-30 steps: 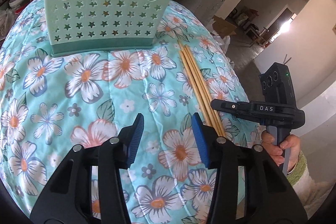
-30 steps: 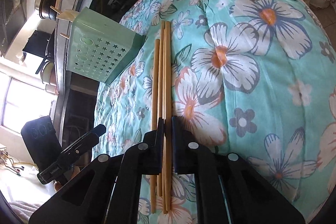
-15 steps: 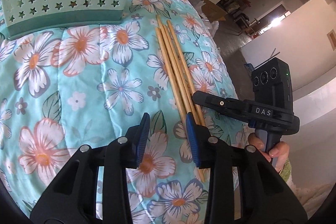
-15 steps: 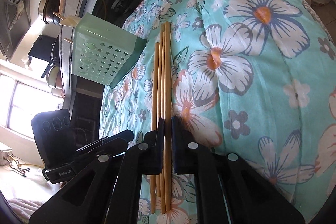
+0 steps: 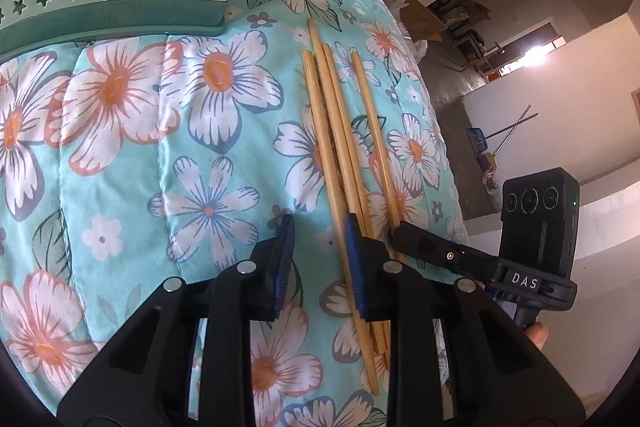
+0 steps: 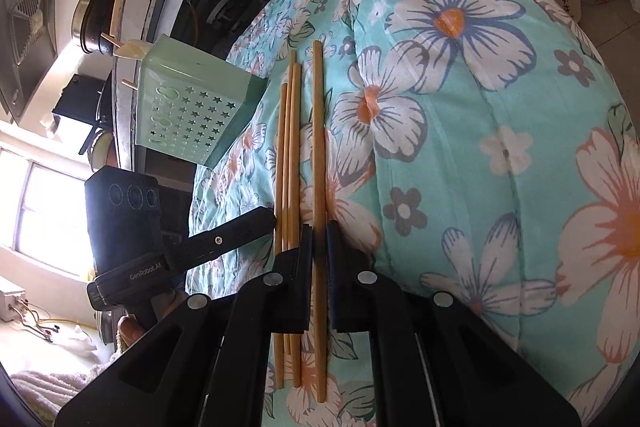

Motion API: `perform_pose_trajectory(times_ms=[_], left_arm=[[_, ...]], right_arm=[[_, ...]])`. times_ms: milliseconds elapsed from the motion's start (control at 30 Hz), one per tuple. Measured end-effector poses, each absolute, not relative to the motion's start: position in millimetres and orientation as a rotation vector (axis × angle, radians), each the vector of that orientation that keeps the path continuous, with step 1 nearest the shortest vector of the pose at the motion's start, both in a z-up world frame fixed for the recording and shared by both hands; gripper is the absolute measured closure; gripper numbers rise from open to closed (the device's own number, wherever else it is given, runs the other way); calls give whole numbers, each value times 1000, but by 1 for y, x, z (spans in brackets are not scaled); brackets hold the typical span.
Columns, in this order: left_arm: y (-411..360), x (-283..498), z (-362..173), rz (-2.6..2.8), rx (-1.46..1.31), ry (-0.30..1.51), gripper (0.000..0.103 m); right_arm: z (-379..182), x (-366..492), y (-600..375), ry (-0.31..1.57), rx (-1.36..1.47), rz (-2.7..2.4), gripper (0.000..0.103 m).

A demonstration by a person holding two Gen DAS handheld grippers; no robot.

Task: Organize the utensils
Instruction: 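Close the left tool on a chopstick while the right tool grasps another, then lift the held chopsticks with both tools up toward the green holder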

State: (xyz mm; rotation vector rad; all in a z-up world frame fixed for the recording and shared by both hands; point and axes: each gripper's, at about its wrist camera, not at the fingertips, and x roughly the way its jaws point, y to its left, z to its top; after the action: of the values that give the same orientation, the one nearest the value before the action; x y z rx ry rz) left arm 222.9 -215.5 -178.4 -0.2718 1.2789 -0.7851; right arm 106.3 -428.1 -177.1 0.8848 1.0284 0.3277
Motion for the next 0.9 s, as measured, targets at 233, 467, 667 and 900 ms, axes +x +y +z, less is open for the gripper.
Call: perform_pose_trajectory(times_ms=[233,467,667,900], left_arm=[[-224,229,-180,-767,-292,1293,83],[-224,231,-182,-724,-321,1325,91],[-219,228,-182,-722,-351,1324,98],[-169,211,-174,-664,-345,1294,98]], right_arm=[[-176,108,-424,1032,875,313,96],[-174,110,-417,1040,853,288,96],[-169,111,-413,1056,839,266,96],[-163,100,-408,1110,784,255,96]])
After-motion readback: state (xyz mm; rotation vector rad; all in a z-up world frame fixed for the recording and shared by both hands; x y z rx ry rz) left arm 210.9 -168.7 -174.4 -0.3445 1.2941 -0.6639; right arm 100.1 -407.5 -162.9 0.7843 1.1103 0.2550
